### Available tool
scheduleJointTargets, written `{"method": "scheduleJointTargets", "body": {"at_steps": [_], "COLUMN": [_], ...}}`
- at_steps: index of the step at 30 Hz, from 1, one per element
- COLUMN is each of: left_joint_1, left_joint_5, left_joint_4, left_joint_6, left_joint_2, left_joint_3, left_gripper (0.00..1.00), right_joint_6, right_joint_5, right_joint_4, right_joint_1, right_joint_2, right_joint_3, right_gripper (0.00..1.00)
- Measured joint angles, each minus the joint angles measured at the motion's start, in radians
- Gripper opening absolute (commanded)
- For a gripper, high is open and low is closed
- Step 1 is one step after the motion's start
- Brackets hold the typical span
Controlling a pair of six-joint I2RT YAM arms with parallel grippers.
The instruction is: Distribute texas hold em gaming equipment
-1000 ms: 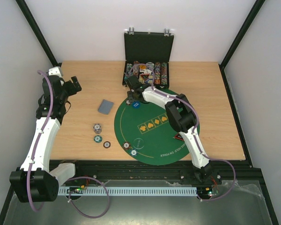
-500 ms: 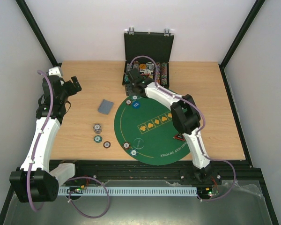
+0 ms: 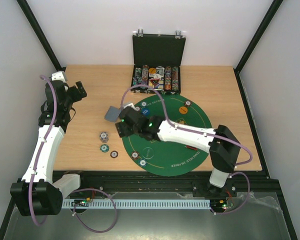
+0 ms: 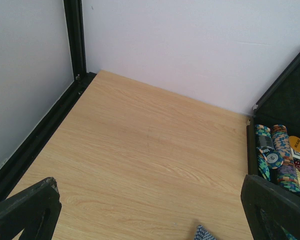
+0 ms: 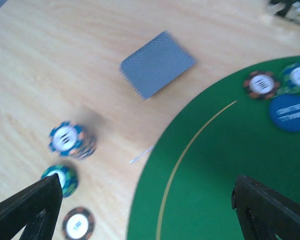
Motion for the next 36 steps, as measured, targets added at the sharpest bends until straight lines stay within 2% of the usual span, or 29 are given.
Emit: {"method": "scheduleJointTargets", "body": {"at_steps": [5,16,24,36], "left_joint_1": [0.000,0.000,0.000,0.000], "left_joint_5": [-0.003,-0.003,-0.003,-0.003], "left_joint_4": [0.000,0.000,0.000,0.000], "left_joint_6": [0.000,0.000,0.000,0.000], "left_joint_2": [0.000,0.000,0.000,0.000], "left_joint_3": [0.000,0.000,0.000,0.000], "left_gripper": [0.99,1.00,0.99,1.00], "right_joint_6": [0.068,0.111,0.124,0.160], "right_joint_5": [0.042,0.098,0.124,0.101], "right_joint_4": [-0.010,-0.079,-0.113,-0.113], "right_joint_1": [0.130,0.329,0.328,0.274], "right_joint_2": [0.052,0.364,0.509,0.539], "right_joint_3": [0.011,0.255,0.380,0.361], "right_gripper": [0.92,0.92,0.88,0.77]}}
